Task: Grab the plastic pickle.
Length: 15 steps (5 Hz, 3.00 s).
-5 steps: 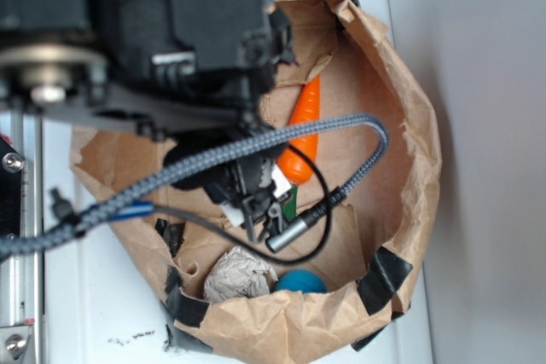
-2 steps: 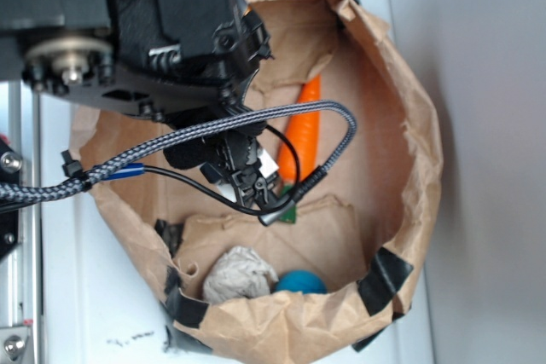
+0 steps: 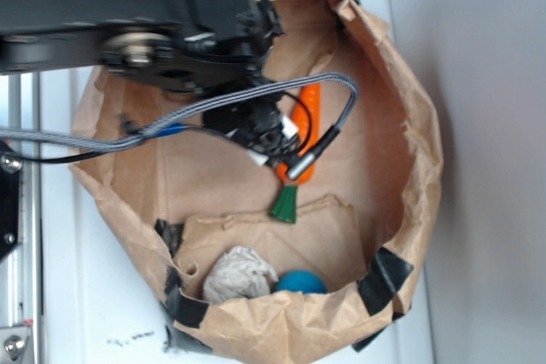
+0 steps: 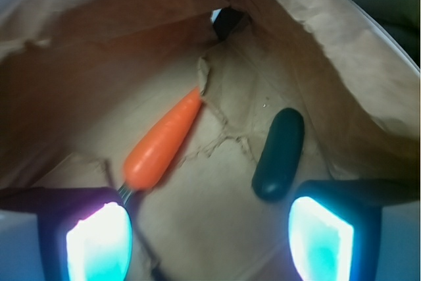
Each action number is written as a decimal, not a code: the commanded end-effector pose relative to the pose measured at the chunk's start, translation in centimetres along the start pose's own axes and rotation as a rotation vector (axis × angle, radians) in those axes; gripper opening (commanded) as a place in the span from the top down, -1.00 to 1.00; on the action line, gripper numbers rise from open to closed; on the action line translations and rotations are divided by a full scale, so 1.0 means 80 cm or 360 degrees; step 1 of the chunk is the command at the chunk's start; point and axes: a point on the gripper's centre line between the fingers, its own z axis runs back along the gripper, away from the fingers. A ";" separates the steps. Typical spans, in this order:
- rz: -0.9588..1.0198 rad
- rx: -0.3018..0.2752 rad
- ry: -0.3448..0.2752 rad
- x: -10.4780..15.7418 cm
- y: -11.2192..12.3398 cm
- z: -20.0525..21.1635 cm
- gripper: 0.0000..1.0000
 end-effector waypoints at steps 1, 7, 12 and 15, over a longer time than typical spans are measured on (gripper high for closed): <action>0.0059 0.0083 -0.0058 0.018 0.004 -0.014 -1.00; 0.0073 0.0283 -0.0162 0.009 0.014 -0.061 -1.00; 0.0206 0.0260 -0.0377 0.008 0.021 -0.042 1.00; 0.0108 0.0103 -0.0152 0.003 0.036 -0.019 -1.00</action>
